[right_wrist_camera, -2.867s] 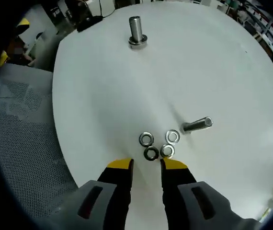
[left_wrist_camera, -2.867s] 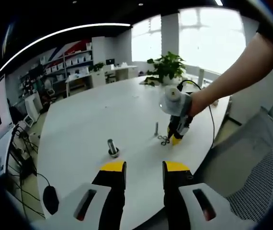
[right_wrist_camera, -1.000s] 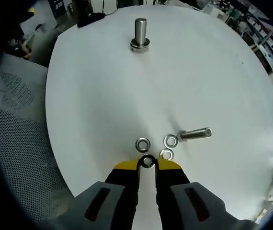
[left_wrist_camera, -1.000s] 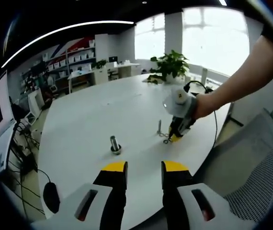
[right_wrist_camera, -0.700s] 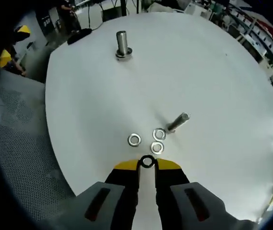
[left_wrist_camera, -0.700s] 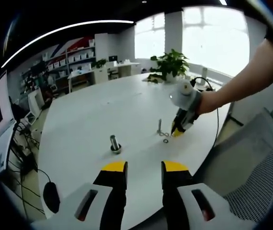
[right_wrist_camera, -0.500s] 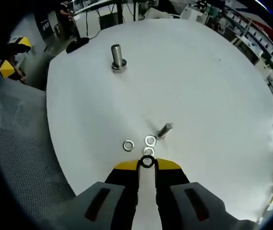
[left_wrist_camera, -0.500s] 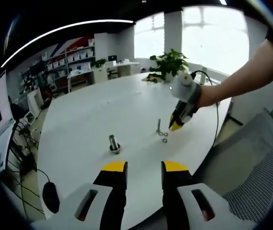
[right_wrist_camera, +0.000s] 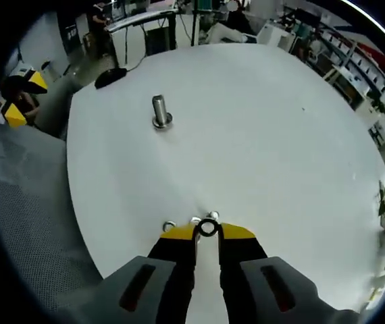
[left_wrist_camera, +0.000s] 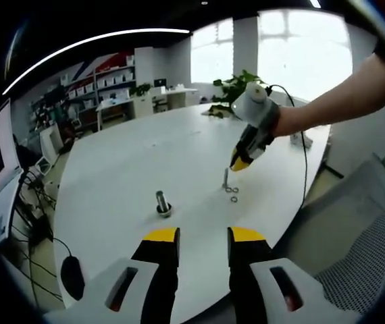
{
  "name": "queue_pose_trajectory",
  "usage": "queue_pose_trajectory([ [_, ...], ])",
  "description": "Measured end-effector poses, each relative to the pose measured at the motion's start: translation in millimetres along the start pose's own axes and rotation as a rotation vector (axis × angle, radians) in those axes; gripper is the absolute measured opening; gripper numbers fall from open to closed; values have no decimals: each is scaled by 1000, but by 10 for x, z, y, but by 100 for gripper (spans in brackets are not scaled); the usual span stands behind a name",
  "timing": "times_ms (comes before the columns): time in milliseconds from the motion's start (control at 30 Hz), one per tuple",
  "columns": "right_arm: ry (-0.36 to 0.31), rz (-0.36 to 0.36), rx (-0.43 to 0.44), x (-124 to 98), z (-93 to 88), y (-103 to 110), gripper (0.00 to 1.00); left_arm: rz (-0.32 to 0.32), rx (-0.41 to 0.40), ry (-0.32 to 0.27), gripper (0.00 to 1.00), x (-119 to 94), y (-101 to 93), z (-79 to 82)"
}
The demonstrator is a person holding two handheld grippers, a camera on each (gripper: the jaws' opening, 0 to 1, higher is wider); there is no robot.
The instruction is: Place the washer onto the threaded stud by aligning its center hole with the stud, sliding it down to the base, and recovering from edge contact or off-axis alignment until the washer reaches the visible bottom stop.
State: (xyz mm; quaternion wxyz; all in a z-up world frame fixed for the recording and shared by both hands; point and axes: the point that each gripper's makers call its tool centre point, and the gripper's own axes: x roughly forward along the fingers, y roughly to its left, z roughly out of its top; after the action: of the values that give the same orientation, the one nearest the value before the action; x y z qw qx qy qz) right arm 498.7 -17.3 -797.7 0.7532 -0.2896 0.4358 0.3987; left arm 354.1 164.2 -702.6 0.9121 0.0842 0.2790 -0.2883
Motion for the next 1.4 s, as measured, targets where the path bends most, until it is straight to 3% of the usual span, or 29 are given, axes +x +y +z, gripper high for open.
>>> queue_pose_trajectory([
  [200,20,-7,-39,62,40,-22,14,0,-2,-2,26,-2,2,3],
  [600,66,15,-22,189,-2,-53,14,-4,-8,-1,26,4,3,-2],
  [1400,187,38,-7,628,-253,-45,14,-24,-16,11,25,18,-38,-32],
])
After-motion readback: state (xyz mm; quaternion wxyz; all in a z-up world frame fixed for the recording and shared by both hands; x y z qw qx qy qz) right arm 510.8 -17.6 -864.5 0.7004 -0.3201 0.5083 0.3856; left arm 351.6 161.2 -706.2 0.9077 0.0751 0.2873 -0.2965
